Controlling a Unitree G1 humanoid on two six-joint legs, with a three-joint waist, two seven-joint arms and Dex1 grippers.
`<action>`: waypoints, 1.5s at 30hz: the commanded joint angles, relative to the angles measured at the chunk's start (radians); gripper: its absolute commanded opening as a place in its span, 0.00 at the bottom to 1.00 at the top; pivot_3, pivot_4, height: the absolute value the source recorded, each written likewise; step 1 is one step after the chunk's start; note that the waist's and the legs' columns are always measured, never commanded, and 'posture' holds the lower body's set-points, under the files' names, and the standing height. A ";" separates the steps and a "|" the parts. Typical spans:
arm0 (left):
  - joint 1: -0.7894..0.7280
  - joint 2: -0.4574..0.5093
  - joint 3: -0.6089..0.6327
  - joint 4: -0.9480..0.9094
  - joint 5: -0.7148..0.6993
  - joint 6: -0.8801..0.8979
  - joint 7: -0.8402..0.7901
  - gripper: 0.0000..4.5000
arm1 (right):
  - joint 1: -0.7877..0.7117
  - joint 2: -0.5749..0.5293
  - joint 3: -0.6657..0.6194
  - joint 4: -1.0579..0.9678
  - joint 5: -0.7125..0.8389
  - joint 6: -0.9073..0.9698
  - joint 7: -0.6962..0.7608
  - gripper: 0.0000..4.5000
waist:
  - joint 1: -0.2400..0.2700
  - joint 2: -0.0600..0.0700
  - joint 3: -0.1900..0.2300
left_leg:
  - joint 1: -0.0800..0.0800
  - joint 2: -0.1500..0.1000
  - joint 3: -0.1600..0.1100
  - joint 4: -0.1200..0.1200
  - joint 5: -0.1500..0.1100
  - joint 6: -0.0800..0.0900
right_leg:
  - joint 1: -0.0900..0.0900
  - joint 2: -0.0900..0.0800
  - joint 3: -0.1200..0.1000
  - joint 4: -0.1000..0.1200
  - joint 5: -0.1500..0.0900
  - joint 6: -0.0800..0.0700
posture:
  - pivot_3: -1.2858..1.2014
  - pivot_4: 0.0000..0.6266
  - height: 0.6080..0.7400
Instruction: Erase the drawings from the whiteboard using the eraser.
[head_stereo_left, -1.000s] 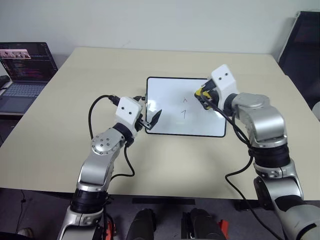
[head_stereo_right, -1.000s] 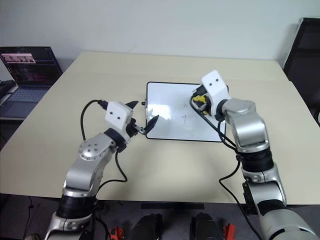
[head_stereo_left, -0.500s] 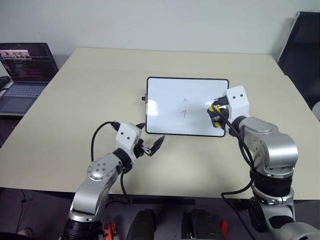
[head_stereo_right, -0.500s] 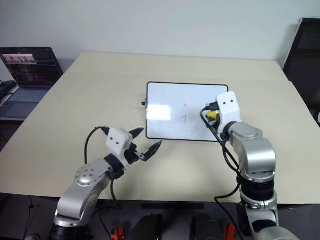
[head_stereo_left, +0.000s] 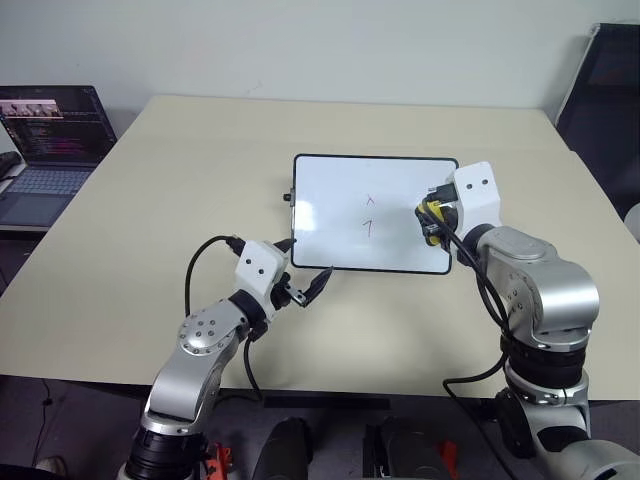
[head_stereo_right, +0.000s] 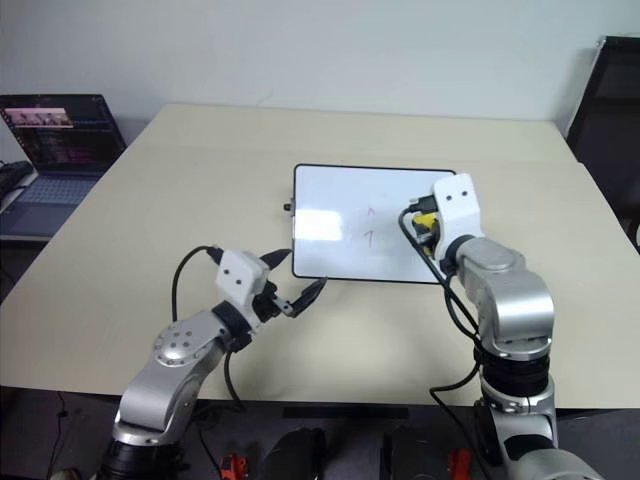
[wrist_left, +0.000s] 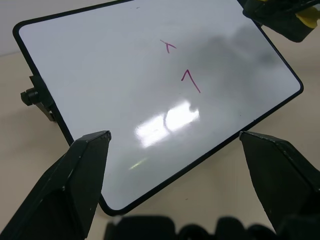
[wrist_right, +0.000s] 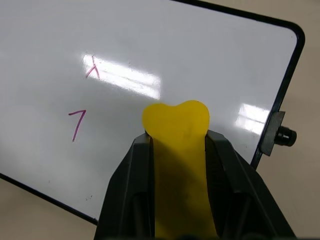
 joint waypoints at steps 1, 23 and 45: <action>-0.061 -0.007 -0.023 0.040 0.020 -0.049 -0.010 1.00 | -0.062 -0.007 0.037 0.046 0.024 -0.087 0.015 0.22 | 0.000 0.000 0.000 | 0.000 0.000 0.000 0.000 0.000 0.000 | 0.000 0.000 0.000 0.000 0.000 0.000 | 0.52 0.24 1.00; -0.167 -0.031 -0.059 0.206 0.088 -0.171 -0.028 1.00 | -0.250 0.025 0.200 0.513 0.017 -0.515 0.105 0.22 | 0.000 0.000 0.000 | 0.000 0.000 0.000 0.000 0.000 0.000 | 0.000 0.000 0.000 0.000 0.000 0.000 | 0.52 0.24 1.00; -0.166 -0.034 -0.040 0.175 0.082 -0.153 -0.009 1.00 | -0.168 -0.097 0.349 0.692 -0.135 -0.653 0.229 0.22 | 0.003 -0.001 -0.001 | 0.010 0.000 0.000 0.001 0.000 0.000 | 0.009 0.000 0.000 0.001 0.000 0.000 | 0.52 0.24 1.00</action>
